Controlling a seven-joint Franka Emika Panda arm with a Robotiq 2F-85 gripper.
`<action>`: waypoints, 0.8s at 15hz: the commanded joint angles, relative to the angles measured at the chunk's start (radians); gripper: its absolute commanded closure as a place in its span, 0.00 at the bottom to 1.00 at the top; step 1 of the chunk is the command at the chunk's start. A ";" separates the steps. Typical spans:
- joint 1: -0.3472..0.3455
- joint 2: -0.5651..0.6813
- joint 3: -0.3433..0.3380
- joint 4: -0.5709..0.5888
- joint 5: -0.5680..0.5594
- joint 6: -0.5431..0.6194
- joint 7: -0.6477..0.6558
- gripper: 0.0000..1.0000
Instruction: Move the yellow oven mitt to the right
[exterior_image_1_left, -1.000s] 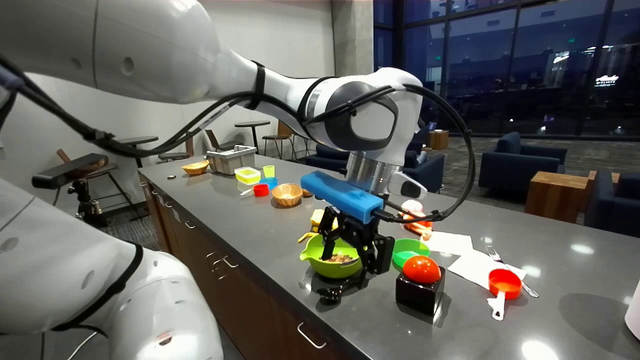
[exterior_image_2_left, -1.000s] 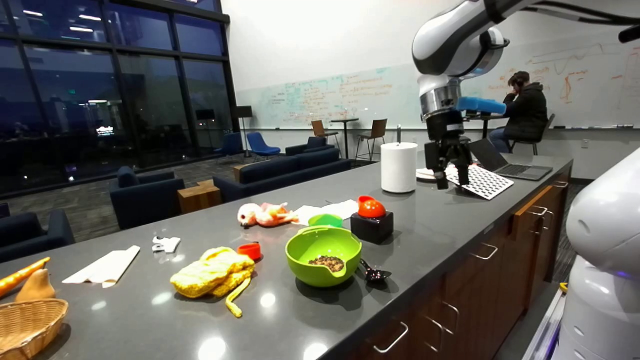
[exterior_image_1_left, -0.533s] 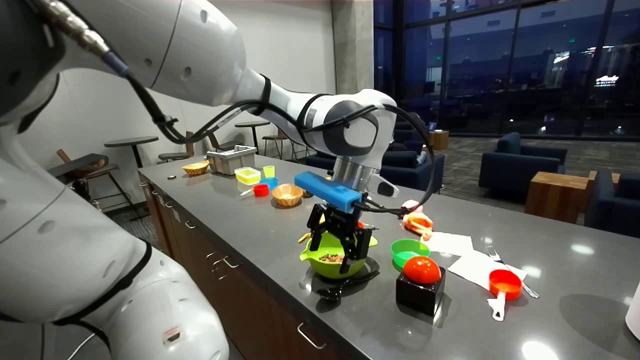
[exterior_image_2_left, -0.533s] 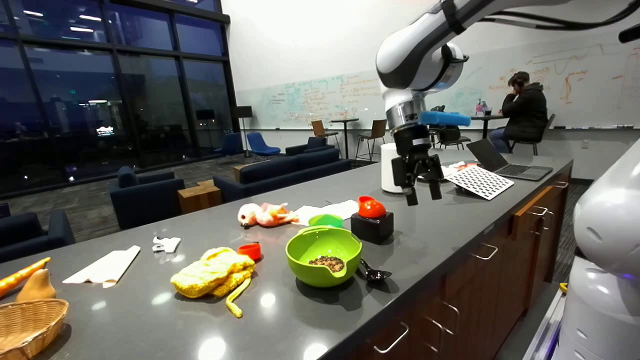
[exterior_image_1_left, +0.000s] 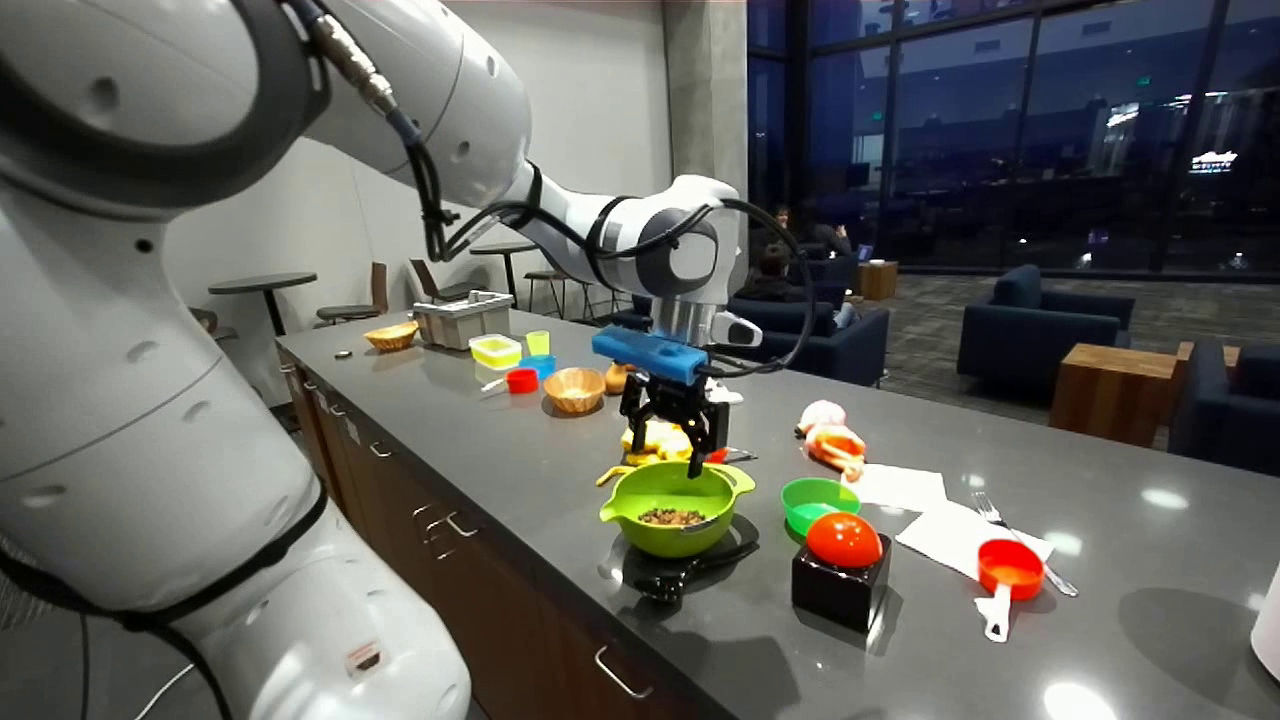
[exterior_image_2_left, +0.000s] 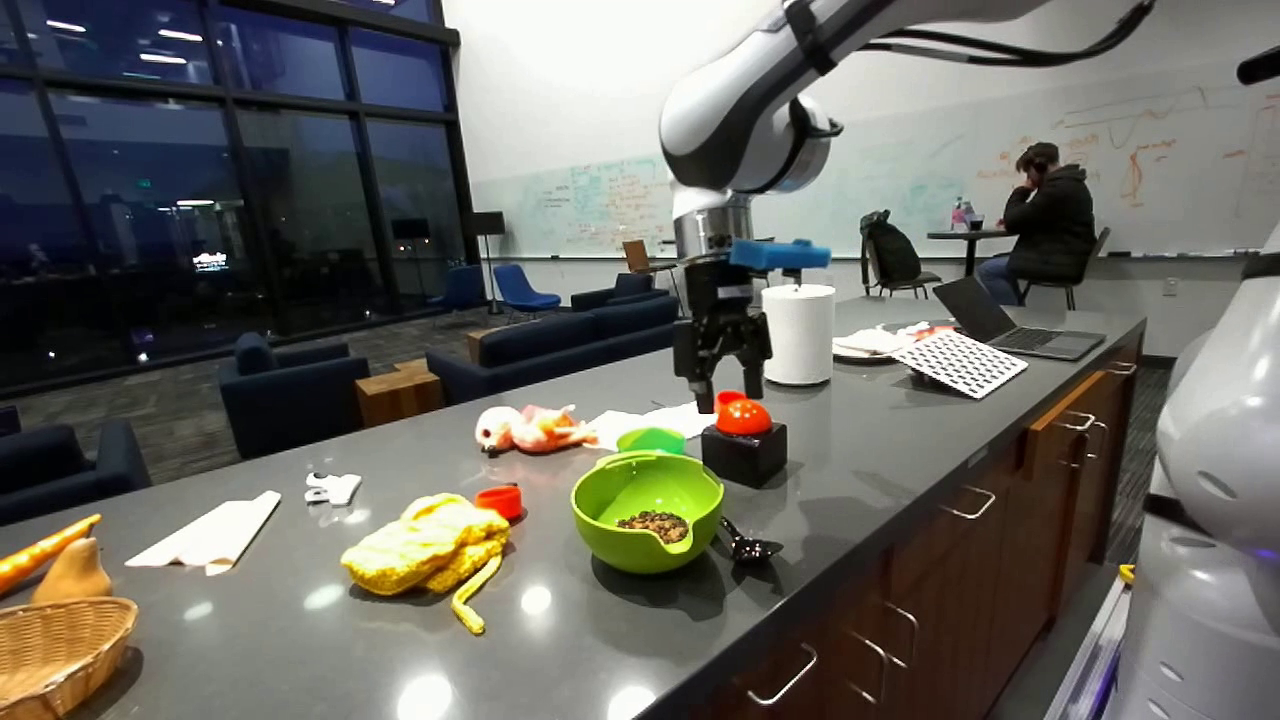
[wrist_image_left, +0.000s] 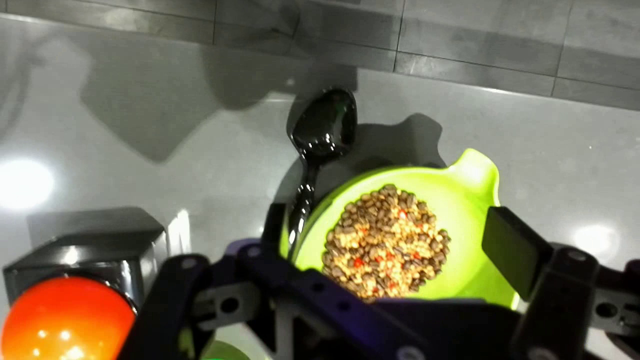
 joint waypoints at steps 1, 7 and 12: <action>0.040 0.139 0.062 0.141 -0.037 0.060 0.031 0.00; 0.087 0.217 0.124 0.227 -0.082 0.151 0.067 0.00; 0.103 0.258 0.141 0.278 -0.105 0.159 0.090 0.00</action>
